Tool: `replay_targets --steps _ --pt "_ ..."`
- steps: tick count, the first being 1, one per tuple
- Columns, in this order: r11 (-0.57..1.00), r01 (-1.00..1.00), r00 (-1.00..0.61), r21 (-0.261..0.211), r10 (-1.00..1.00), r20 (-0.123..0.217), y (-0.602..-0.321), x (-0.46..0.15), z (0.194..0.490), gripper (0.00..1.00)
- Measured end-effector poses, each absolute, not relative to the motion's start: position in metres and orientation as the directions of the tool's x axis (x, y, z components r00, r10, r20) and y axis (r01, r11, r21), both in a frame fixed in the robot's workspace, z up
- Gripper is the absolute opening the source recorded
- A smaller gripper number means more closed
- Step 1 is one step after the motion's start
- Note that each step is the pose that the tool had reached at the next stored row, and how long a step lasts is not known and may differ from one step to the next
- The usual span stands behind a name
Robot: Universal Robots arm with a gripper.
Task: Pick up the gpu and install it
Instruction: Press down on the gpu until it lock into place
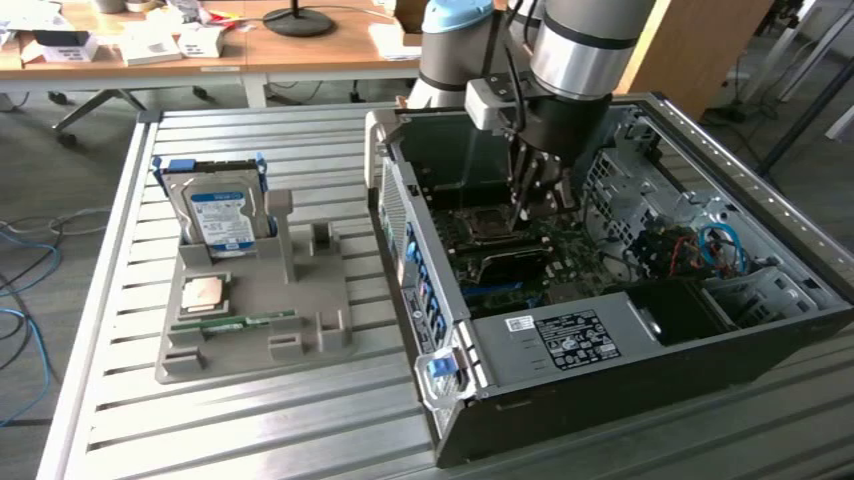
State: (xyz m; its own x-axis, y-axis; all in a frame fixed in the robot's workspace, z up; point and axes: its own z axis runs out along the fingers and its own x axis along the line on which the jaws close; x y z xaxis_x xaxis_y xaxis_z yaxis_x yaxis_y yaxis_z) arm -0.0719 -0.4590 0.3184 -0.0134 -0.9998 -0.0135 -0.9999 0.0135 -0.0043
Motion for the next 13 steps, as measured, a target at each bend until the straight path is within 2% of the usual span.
replay_targets --steps 3,13 --pt "0.013 -1.000 -0.014 0.015 -1.000 -0.013 -0.4590 -0.0691 0.3183 0.11" --pt "0.014 -1.000 -0.014 0.015 -1.000 -0.014 -0.4550 -0.0691 0.3136 0.11"
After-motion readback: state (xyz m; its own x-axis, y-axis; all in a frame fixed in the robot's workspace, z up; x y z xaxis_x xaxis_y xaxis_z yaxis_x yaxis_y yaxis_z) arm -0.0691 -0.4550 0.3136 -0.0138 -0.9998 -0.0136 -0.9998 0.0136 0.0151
